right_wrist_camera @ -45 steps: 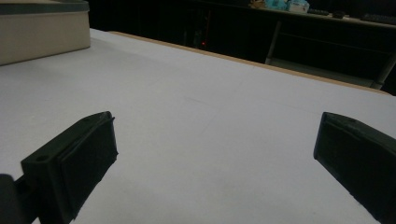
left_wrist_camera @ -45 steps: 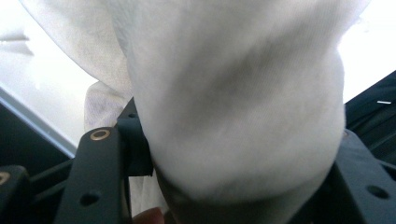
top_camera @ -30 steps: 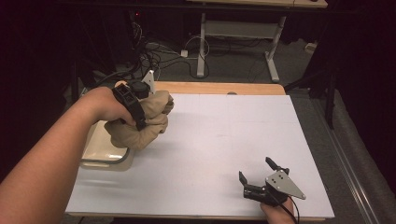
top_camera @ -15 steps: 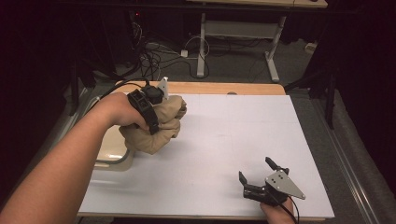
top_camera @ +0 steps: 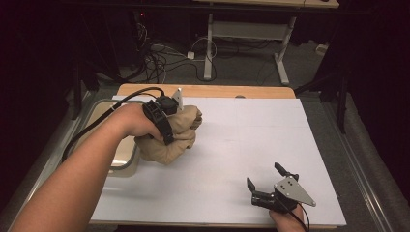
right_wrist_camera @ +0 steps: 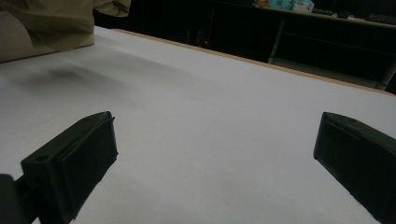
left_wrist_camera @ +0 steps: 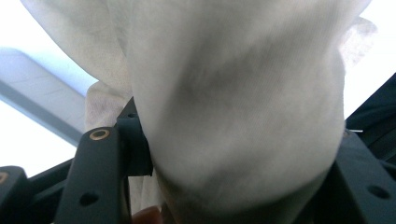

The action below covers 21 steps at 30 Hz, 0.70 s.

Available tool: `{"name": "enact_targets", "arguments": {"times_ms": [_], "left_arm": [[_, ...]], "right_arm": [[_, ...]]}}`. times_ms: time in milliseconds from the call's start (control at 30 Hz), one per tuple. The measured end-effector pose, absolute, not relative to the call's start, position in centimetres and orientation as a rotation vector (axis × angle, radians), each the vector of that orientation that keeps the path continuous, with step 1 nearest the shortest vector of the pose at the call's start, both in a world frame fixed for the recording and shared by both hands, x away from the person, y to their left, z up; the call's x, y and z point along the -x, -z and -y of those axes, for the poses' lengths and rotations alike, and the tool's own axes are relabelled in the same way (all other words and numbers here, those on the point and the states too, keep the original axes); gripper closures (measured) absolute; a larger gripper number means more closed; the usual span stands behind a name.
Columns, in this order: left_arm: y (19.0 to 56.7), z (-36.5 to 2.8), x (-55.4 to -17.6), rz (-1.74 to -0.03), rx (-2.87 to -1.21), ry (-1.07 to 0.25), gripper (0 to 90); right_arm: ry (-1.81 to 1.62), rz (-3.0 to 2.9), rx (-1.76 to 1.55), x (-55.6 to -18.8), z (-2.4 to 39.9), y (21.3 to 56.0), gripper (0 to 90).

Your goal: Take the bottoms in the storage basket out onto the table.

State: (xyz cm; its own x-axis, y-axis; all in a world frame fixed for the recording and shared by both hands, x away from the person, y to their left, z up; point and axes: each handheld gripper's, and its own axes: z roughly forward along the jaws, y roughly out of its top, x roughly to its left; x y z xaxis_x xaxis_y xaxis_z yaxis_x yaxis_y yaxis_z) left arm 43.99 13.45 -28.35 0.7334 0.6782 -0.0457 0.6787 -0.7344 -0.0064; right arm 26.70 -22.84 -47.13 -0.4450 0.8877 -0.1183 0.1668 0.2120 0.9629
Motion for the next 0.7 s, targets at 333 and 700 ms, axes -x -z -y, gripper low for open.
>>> {"name": "enact_targets", "arguments": {"times_ms": [333,700], "left_arm": [[29.9,-12.3,-44.0,-1.082,-2.912,0.101,41.7],[31.4,-11.5,-44.1,-1.044,-2.909,0.123,41.6]], "right_arm": [[-1.282,-1.776,-0.984,-26.7,22.8,47.1,0.3],[-1.281,-1.777,-0.982,-26.7,22.8,47.2,0.3]]}}
